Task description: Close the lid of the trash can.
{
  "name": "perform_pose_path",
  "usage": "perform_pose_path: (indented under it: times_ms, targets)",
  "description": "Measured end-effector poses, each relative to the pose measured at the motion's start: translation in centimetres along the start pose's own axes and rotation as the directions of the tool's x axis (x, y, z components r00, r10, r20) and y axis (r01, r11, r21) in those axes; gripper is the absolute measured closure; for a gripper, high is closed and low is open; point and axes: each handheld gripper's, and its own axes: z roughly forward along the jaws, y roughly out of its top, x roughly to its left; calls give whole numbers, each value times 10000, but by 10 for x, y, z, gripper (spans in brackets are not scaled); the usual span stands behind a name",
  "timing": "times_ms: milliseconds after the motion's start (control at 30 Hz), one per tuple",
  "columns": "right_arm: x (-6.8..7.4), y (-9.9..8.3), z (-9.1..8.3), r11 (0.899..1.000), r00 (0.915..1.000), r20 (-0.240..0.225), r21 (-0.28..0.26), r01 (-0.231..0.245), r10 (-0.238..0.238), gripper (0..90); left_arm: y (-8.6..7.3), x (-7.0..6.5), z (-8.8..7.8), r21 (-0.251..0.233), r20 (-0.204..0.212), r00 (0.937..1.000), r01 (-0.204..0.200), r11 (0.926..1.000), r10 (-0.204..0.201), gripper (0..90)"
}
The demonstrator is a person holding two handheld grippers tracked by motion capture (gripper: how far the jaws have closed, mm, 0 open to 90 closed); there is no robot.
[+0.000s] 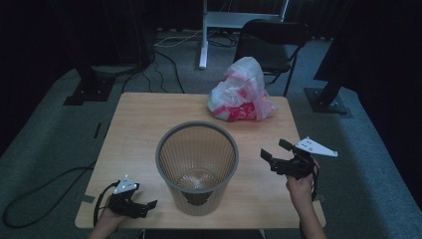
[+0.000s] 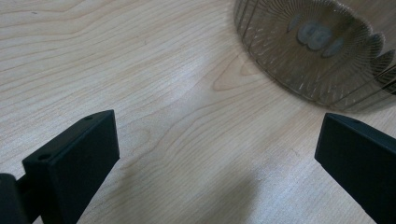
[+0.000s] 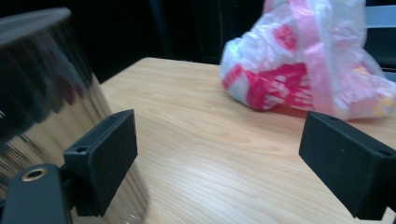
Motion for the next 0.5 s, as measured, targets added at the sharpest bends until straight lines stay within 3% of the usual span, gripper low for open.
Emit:
perform_pose_path:
  times_ms: [233,500]
  targets:
    - [-11,-24,-7,9997,9988,423,-90,-226,229,109,0,0,0,37,0,10000,-27,10000,27,0]
    - [-26,-51,-12,9991,9950,944,235,-362,338,109,0,0,0,43,9,10000,-23,10000,23,0]
